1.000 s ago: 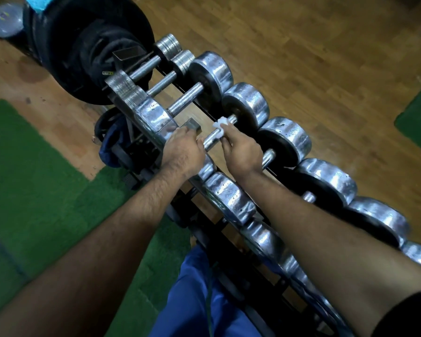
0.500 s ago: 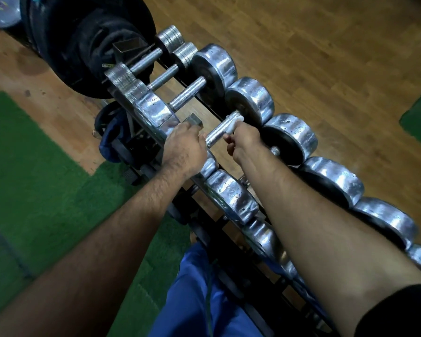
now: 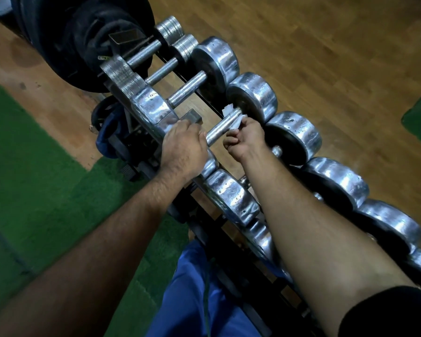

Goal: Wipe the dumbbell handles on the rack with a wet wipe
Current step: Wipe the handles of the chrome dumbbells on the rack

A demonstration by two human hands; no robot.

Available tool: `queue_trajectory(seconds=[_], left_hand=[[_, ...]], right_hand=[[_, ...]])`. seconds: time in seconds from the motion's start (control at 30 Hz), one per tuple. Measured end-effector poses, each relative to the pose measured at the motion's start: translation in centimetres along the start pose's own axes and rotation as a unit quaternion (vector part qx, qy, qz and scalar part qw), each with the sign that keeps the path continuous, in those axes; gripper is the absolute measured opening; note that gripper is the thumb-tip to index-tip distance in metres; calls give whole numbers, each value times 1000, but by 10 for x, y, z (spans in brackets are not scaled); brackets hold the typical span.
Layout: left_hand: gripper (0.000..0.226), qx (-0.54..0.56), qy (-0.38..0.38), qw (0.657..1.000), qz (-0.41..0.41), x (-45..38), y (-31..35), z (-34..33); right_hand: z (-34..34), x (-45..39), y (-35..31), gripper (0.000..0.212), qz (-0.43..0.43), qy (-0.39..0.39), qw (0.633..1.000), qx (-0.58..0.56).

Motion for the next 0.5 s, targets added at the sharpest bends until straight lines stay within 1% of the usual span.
queue_trajectory(seconds=[0.07,0.2,0.27,0.37,0.43,0.5], left_hand=[[32,3,0,1000,4,0,0,0],[34,5,-5,1000,12,1,-2,-1],[35,7,-12,1000,11,1,-2,-3],[34,9,-11,1000,11,1,-2,-2],[35,5,-11,1000,10,1,-2,-2],[36,3,-11,1000,9,1,-2,-3]], right_hand=[[-2,-4,9,23,-11,-26,999,23],[10,7,44,26,-59,-66,986,140],[9,6,30,24,-51,-57,985,155],[8,0,5,17,-14,-15,995,95],[11,6,18,22,-19,-18,991,134],[15,14,38,26,-36,-41,977,204]])
Point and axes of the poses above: each hand's wrist, its own x-axis away from the middle knuckle, its own z-axis out of the back of the hand, y = z × x, the point moved 10 cm from there along -x, towards the middle knuckle, and after that the axes turned 15 degrees about y, right-handed, at the moved point
